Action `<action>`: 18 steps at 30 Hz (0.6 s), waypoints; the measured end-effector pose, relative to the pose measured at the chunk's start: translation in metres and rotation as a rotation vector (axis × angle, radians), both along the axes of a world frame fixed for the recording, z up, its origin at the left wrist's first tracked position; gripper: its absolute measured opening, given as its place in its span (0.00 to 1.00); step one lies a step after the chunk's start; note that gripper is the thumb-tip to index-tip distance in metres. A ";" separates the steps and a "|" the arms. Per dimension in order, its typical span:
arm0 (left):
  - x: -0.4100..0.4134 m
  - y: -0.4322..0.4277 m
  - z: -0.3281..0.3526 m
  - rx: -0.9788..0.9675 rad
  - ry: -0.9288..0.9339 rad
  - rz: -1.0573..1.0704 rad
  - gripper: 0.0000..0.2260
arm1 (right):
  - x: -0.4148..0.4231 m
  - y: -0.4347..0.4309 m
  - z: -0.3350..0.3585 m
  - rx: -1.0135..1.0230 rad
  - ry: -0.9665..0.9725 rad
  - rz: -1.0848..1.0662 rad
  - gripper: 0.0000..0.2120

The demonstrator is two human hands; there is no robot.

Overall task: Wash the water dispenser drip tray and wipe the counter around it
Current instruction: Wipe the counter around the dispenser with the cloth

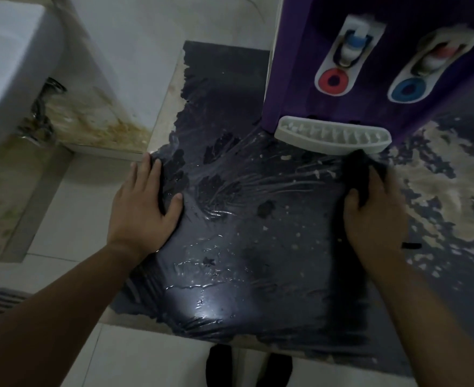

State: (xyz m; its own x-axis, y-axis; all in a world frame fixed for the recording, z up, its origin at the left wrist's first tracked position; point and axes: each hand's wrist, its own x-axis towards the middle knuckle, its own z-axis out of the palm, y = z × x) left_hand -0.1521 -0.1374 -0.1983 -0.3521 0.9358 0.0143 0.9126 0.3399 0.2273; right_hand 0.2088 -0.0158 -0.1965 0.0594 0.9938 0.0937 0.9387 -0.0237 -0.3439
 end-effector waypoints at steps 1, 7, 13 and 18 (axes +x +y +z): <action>0.000 0.000 0.000 -0.005 0.002 -0.001 0.36 | -0.015 0.000 0.000 0.012 0.008 0.002 0.29; -0.002 -0.003 0.002 0.110 -0.186 -0.009 0.30 | -0.138 -0.041 0.005 -0.068 0.031 0.349 0.29; -0.005 0.000 0.006 0.271 -0.460 0.065 0.22 | -0.176 -0.132 0.008 -0.111 0.001 0.902 0.30; -0.004 -0.002 0.003 0.165 -0.292 0.027 0.26 | -0.118 -0.150 0.001 -0.091 0.045 1.085 0.29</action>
